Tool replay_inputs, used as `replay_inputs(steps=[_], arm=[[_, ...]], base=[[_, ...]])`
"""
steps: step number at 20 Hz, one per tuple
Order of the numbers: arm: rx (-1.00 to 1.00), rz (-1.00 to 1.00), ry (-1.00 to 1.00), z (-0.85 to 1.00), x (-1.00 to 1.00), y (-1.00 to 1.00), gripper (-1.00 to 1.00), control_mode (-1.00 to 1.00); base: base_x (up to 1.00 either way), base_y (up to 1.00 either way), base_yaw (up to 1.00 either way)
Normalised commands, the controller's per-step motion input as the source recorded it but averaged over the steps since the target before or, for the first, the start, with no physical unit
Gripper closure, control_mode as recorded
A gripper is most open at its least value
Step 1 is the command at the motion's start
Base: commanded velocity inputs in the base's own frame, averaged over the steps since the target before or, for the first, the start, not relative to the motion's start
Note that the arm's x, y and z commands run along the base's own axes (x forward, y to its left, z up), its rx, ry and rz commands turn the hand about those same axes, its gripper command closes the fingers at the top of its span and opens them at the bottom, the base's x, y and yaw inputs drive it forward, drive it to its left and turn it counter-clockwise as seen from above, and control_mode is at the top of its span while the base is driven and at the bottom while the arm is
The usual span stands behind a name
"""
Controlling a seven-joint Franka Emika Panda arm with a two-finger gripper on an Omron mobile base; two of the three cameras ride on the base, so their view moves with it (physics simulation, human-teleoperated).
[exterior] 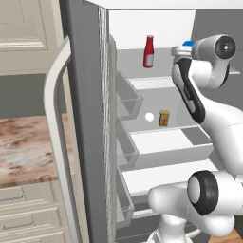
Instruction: Place the mayonnaise and ketchup from the counter to the top shelf of the fridge. If the existing items in the fridge are on the top shelf, move them to other shelves.
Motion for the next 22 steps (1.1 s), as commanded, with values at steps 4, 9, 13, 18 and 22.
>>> replay_inputs(steps=[4, 9, 13, 18, 22], arm=[[-0.07, 0.0, 0.08, -0.06, 0.5, 0.0, 1.0, -1.0], [-0.1, 0.0, 0.08, -0.25, 0.34, 0.0, 1.0, -1.0], [-0.09, 0.0, 0.06, -0.28, 0.18, 0.0, 1.0, -1.0], [-0.01, 0.0, 0.01, -0.23, 0.04, -0.11, 1.0, -1.0], [0.0, 0.01, 0.0, -0.02, 0.16, -0.15, -1.0, -1.0]], base=[[0.0, 0.0, 0.0], [0.0, 0.0, 0.0], [0.0, 0.0, 0.0], [0.0, 0.0, 0.0], [0.0, 0.0, 0.0]])
